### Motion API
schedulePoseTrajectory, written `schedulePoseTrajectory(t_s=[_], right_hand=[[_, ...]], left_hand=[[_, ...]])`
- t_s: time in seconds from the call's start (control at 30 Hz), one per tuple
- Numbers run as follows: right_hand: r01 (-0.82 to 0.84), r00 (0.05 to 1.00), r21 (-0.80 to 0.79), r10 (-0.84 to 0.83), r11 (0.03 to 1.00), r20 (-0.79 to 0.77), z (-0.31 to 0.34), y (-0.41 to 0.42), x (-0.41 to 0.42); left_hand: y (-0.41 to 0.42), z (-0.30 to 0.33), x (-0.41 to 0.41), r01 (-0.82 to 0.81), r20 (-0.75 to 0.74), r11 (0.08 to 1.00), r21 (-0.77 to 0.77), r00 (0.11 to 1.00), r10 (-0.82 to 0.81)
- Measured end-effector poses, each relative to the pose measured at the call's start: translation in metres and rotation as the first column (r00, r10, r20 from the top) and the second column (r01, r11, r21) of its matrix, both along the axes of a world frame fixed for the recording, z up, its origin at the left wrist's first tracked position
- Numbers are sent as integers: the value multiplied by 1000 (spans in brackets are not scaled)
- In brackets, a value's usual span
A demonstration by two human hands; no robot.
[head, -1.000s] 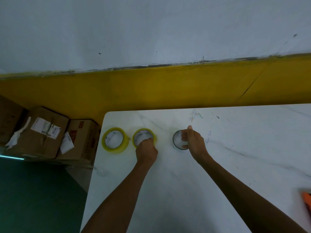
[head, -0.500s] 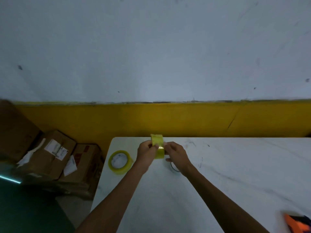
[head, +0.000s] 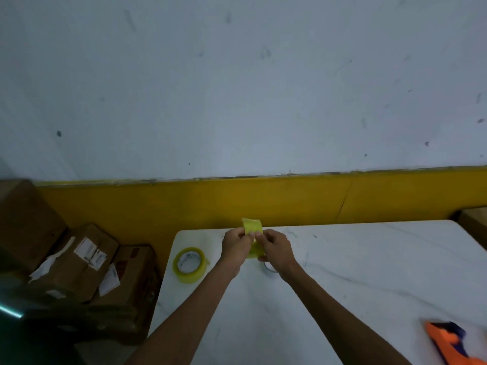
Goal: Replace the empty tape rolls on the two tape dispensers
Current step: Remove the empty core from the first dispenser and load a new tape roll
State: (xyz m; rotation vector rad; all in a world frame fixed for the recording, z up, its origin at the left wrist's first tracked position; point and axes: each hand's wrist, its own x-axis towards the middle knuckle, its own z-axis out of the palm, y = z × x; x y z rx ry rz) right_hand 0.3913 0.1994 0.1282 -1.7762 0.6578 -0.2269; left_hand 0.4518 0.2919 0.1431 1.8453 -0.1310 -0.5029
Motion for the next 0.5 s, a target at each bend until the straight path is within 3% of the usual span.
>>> schedulePoseTrajectory(t_s=[0.5], right_hand=[[7, 989, -14, -5, 1000, 147, 20, -32, -85]], left_hand=[[-23, 33, -88, -6, -9, 999, -54, 1000, 6]])
